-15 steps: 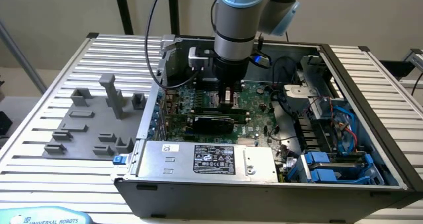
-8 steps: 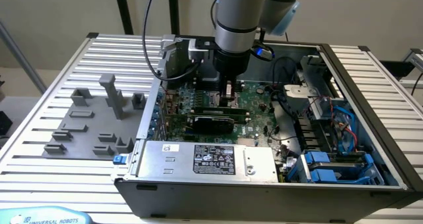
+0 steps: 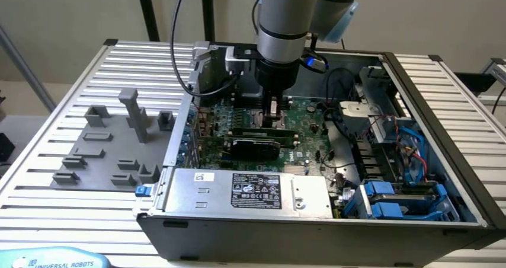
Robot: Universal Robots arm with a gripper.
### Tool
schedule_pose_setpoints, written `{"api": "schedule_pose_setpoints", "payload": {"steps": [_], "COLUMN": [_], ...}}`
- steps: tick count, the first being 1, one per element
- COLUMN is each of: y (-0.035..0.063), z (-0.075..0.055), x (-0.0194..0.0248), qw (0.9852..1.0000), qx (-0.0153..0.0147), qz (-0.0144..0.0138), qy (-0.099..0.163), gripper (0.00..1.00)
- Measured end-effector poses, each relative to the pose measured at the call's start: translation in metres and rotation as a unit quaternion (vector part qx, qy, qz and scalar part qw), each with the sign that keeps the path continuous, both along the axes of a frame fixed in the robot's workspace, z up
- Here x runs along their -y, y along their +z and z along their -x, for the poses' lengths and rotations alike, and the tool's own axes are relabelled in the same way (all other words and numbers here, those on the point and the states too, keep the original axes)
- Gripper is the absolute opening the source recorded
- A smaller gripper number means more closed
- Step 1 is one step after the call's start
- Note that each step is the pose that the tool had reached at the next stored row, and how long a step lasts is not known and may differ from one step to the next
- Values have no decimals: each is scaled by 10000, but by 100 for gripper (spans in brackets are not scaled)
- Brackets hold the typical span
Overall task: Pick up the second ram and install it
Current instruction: 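Press down the second ram until it locks into place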
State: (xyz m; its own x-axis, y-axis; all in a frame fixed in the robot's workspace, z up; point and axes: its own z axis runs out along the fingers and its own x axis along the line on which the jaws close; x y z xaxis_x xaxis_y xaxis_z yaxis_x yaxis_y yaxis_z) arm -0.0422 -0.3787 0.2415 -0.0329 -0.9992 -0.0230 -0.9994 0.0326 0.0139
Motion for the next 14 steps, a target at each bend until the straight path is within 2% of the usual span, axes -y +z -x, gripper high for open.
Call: {"api": "schedule_pose_setpoints", "payload": {"steps": [10,14], "y": [-1,-51], "z": [0,1], "x": [0,0], "qw": [10000,10000], "qx": [0,1], "qz": [1,-2], "qy": [0,1], "gripper": [11,11]}}
